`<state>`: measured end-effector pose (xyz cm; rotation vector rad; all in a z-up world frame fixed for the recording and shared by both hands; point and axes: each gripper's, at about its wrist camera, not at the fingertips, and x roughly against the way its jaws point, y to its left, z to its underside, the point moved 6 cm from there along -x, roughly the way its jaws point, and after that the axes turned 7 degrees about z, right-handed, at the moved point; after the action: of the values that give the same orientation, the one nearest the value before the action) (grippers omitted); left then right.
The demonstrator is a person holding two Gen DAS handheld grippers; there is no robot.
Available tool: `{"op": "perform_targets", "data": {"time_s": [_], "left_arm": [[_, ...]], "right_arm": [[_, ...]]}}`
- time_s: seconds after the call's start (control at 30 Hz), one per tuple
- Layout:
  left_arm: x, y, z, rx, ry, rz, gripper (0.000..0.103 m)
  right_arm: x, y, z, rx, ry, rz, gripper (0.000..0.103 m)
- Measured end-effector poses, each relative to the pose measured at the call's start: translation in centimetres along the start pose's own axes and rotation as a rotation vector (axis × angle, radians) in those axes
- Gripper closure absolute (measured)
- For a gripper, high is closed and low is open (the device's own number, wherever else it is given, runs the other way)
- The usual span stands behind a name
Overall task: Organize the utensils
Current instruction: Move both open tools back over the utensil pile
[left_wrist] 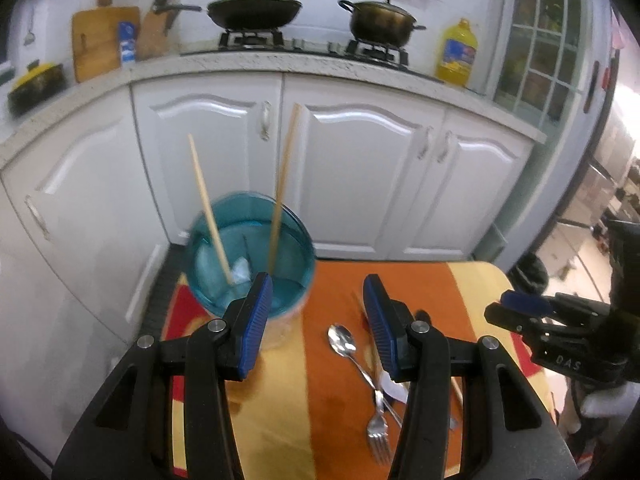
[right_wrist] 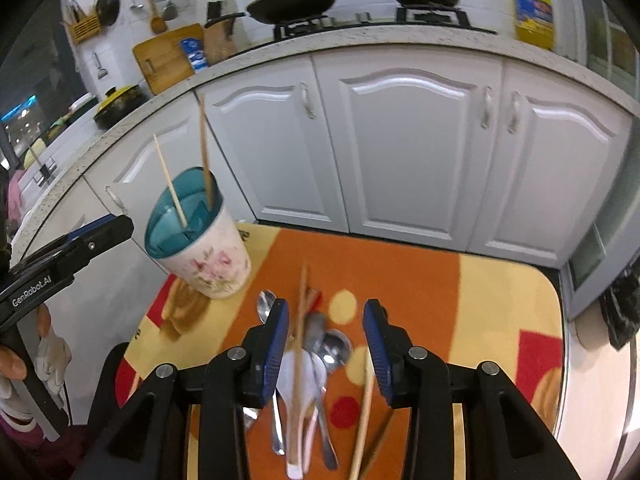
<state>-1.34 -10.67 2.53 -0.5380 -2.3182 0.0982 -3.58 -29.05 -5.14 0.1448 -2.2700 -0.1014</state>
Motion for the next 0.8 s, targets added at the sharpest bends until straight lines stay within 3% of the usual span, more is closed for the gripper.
{"op": "perform_targets", "data": {"time_s": [0.37, 0.8], "left_arm": [[-3.6, -2.1, 4.6, 0.028, 0.149, 0.133, 0.056], [-8.2, -1.6, 8.4, 0.059, 0.282, 0.161, 0.056]], "right_arm": [[-1.4, -3.2, 3.7, -0.065, 0.068, 0.007, 0.066], [-3.8, -3.3, 5.6, -0.045, 0.132, -0.018, 0.071]]}}
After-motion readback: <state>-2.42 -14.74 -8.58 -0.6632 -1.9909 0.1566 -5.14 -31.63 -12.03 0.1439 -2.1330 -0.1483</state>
